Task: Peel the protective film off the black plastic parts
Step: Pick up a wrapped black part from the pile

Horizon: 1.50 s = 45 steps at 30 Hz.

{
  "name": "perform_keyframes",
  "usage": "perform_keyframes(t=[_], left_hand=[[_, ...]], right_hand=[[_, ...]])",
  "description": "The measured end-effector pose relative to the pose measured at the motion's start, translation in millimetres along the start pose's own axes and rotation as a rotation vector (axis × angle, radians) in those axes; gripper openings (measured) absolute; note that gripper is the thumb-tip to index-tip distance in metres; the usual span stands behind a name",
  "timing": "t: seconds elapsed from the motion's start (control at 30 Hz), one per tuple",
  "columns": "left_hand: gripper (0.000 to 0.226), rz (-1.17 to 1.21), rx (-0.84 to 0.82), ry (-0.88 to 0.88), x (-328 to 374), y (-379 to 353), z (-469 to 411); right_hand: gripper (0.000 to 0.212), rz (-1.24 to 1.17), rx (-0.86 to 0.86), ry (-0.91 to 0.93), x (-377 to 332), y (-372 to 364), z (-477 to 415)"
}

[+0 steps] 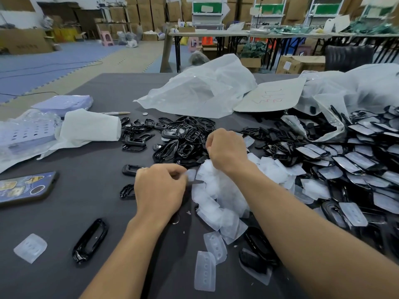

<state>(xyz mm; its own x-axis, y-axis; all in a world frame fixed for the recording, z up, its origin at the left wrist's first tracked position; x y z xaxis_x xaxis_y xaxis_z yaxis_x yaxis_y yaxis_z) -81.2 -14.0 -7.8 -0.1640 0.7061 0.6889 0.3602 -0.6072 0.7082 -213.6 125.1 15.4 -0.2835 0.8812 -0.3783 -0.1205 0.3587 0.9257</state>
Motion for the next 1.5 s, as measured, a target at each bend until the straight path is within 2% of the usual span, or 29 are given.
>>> perform_keyframes(t=[0.1, 0.23, 0.27, 0.3, 0.37, 0.43, 0.5, 0.57, 0.63, 0.7, 0.8, 0.83, 0.87, 1.0, 1.13, 1.23, 1.33, 1.43, 1.5], left_hand=[[0.013, 0.089, 0.022, 0.025, 4.3, 5.5, 3.3], [0.022, 0.003, 0.000, -0.042, 13.6, 1.6, 10.4], [0.024, 0.050, -0.033, -0.042, 15.2, -1.3, 11.6], [0.026, 0.158, -0.097, -0.028, 17.3, -6.5, 12.9], [0.026, 0.520, -0.226, 0.039, 21.8, -20.7, 15.9], [0.012, 0.797, -0.236, 0.165, 20.0, -31.1, 15.7], [0.030, 0.871, -0.223, 0.218, 15.5, -35.8, 13.6], [0.038, 0.837, -0.169, 0.220, 10.1, -33.3, 9.8], [0.031, 0.790, -0.126, 0.188, 6.6, -29.3, 8.1], [0.027, 0.744, -0.147, 0.155, 7.2, -29.7, 8.1], [0.030, 0.737, -0.209, 0.182, 4.9, -36.8, 4.4], [0.031, 0.736, -0.210, 0.186, 4.1, -38.1, 3.4], [0.031, 0.733, -0.207, 0.183, 3.8, -39.4, 2.3], [0.031, 0.730, -0.232, 0.144, 5.8, -41.0, 0.8], [0.015, 0.754, -0.244, 0.118, 9.1, -38.6, 4.4], [0.016, 0.820, -0.266, 0.073, 16.9, -35.8, 8.2], [0.014, 0.811, -0.242, 0.104, 15.8, -34.0, 9.0], [0.013, 0.762, -0.168, 0.150, 10.2, -31.5, 8.6], [0.017, 0.746, -0.121, 0.143, 8.8, -28.8, 9.2]], right_hand=[[0.029, -0.055, 0.099, 0.021, 4.1, 12.3, 22.7], [0.019, -0.127, 0.217, 0.162, 10.6, 20.4, 73.4], [0.016, -0.132, 0.218, 0.193, 11.6, 19.3, 86.4], [0.013, -0.159, 0.213, 0.225, 12.2, 18.0, 98.1], [0.010, -0.257, 0.174, 0.293, 11.9, 14.2, 115.9], [0.011, -0.344, 0.089, 0.333, 11.8, 13.4, 124.5], [0.015, -0.421, -0.020, 0.362, 14.9, 21.4, 122.4], [0.022, -0.448, -0.058, 0.329, 24.8, 36.0, 108.6], [0.031, -0.235, -0.031, 0.181, 42.8, 51.9, 79.1], [0.036, 0.134, -0.053, -0.024, 64.5, 59.8, 44.3], [0.015, 0.368, -0.101, -0.162, 90.7, 56.9, 3.9], [0.007, 0.398, -0.124, -0.169, 96.1, 53.1, -4.8], [0.008, 0.424, -0.143, -0.160, 100.4, 48.1, -12.8], [0.016, 0.568, -0.099, -0.062, 101.0, 35.8, -31.8], [0.027, 0.633, -0.080, 0.016, 91.6, 37.3, -27.1], [0.024, 0.421, 0.103, 0.025, 81.3, 50.9, -12.4], [0.024, -0.160, 0.333, 0.087, 57.0, 63.2, 21.0], [0.026, -0.695, 0.311, 0.117, 34.2, 47.0, 57.3], [0.027, -0.868, 0.209, 0.102, 26.2, 27.3, 75.6]])
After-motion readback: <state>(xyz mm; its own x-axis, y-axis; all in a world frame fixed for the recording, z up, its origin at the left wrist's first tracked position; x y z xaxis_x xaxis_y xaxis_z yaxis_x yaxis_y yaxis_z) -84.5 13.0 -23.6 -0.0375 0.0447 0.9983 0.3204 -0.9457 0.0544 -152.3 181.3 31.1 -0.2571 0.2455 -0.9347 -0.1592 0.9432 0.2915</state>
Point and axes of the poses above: each hand's wrist, its own z-axis away from the middle knuckle, its own y-axis out of the back of the hand, x = y × z, the point moved 5 cm from there along -z, towards the middle knuckle, and after that the axes turned 12 degrees about -x, right-handed, at the moved point
